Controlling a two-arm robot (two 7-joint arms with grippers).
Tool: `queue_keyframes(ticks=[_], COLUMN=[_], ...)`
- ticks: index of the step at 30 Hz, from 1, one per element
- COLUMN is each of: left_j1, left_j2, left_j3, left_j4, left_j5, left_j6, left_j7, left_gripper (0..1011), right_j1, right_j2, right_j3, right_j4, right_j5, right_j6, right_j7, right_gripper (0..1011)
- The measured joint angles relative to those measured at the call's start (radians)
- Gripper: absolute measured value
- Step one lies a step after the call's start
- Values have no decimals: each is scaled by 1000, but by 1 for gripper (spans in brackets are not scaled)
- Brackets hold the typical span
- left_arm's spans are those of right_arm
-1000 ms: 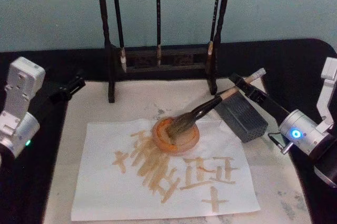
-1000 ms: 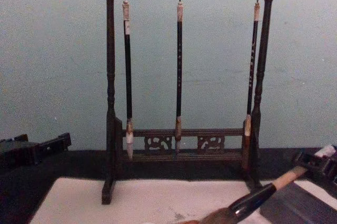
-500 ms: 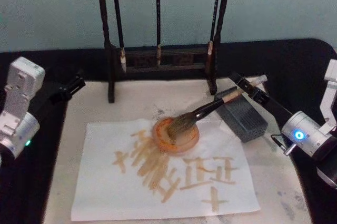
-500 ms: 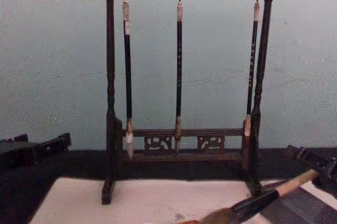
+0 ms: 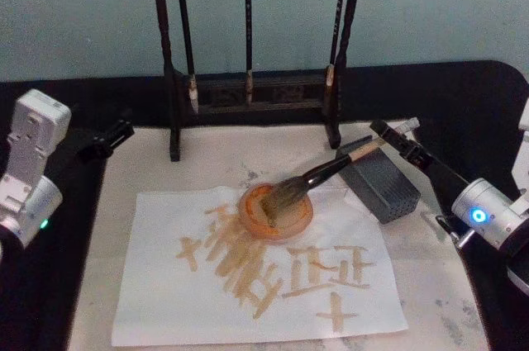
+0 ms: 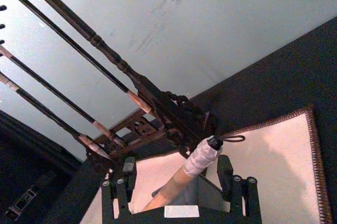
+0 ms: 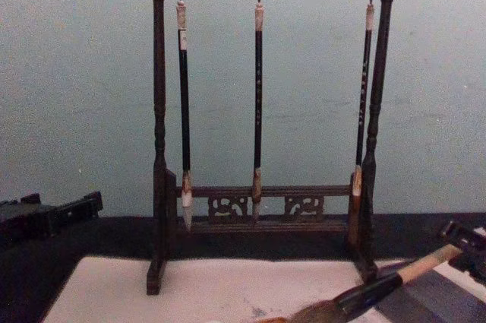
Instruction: Pick up the brush from the inkstone, write on the paper, then place the brush back to its original position.
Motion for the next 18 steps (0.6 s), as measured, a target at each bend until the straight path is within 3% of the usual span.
queue_keyframes(ticks=[9,18], left_j1=[0,0], left_j2=[0,0], left_j3=[0,0], left_j4=[0,0], left_j5=[0,0], left_j6=[0,0], left_j7=[0,0], left_gripper=[1002,1002], right_j1=[-25,-90], right_j2=[16,63], right_j3=[6,13], right_j4=[-43,-163], right_j5=[-14,-63], right_j6=[-3,-22], right_j7=[-38,-139], right_gripper=[1001,1001])
